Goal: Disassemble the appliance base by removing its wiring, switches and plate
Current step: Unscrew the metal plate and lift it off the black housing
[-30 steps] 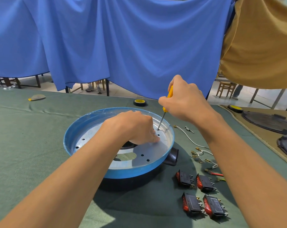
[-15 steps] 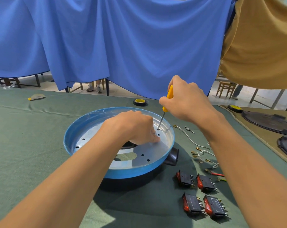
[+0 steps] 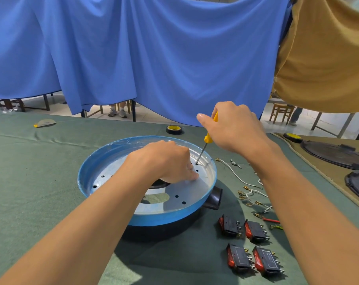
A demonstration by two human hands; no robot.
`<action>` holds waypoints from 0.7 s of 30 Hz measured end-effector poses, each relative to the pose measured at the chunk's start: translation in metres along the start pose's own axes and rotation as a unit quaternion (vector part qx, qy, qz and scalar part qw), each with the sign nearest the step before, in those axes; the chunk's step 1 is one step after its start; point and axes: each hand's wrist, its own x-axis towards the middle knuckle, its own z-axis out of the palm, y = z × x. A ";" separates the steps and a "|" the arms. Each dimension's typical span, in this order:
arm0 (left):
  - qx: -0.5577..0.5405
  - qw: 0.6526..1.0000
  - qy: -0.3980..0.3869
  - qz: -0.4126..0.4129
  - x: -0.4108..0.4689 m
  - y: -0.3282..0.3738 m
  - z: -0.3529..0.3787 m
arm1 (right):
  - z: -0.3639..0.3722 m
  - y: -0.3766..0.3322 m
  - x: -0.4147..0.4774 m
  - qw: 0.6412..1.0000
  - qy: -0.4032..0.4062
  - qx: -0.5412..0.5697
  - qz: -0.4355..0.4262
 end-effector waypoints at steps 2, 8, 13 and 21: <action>0.000 1.000 -0.002 0.000 0.000 0.000 0.000 | -0.001 0.000 0.001 1.000 -0.007 0.014 -0.003; 0.001 1.000 0.003 0.004 0.000 0.000 0.000 | -0.003 0.000 -0.001 1.000 -0.022 0.015 -0.006; 0.004 1.000 0.003 0.006 -0.001 -0.001 0.000 | -0.002 -0.001 0.001 1.000 -0.010 0.009 0.000; -0.001 1.000 0.000 0.011 0.000 -0.001 0.000 | -0.001 -0.002 -0.002 1.000 -0.005 -0.007 0.000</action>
